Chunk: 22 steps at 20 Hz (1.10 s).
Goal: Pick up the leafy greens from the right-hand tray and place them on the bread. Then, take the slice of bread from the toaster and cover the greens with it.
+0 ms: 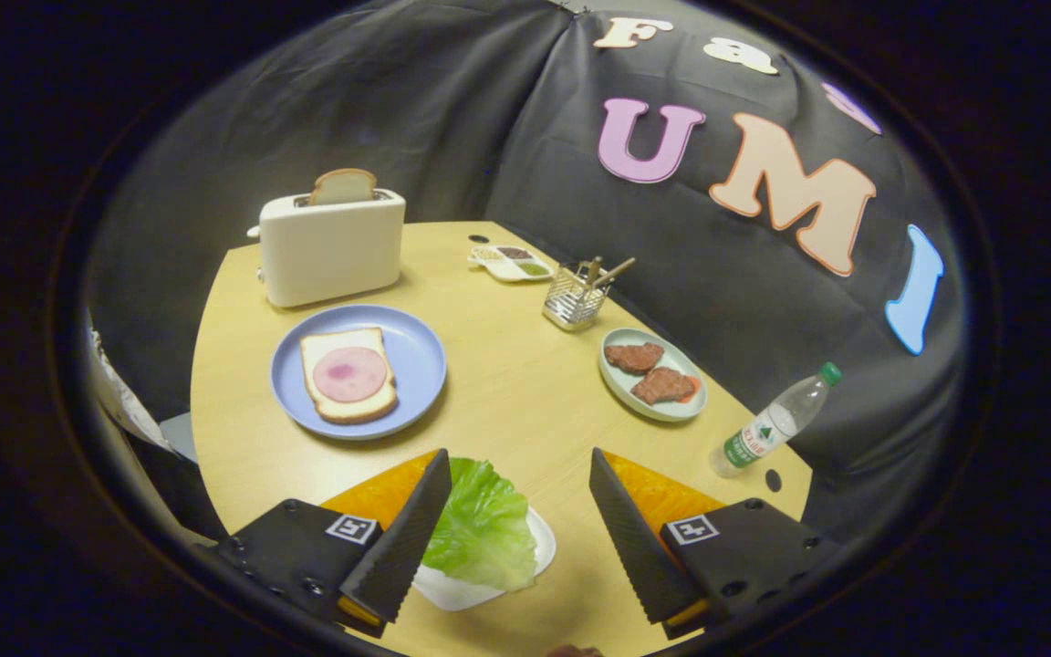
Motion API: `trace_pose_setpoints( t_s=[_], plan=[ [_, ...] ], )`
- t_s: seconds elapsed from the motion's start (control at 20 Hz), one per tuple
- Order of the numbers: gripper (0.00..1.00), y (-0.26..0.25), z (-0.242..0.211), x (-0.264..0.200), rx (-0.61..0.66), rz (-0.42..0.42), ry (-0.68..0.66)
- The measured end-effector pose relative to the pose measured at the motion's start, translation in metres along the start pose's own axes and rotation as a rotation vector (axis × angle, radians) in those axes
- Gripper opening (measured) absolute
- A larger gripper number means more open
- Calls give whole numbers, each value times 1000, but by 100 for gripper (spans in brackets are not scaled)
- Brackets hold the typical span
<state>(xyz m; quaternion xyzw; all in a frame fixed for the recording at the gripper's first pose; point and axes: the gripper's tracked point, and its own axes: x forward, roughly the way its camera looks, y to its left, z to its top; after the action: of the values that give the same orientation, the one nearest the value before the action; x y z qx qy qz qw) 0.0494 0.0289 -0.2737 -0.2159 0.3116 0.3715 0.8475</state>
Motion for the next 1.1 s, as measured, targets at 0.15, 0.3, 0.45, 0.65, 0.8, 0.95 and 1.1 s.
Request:
trace_pose_setpoints(
  t_s=[0.15,0.3,0.45,0.65,0.8,0.95,1.1],
  plan=[
    [99,10,-15,10,-14,37,46],
    [99,16,-31,22,-11,65,87],
    [99,25,-47,29,4,89,129],
    [99,34,-64,41,14,117,178],
    [99,38,-76,49,28,121,205],
    [99,42,-87,52,66,125,232],
    [99,44,-91,54,96,128,244]
  ],
)
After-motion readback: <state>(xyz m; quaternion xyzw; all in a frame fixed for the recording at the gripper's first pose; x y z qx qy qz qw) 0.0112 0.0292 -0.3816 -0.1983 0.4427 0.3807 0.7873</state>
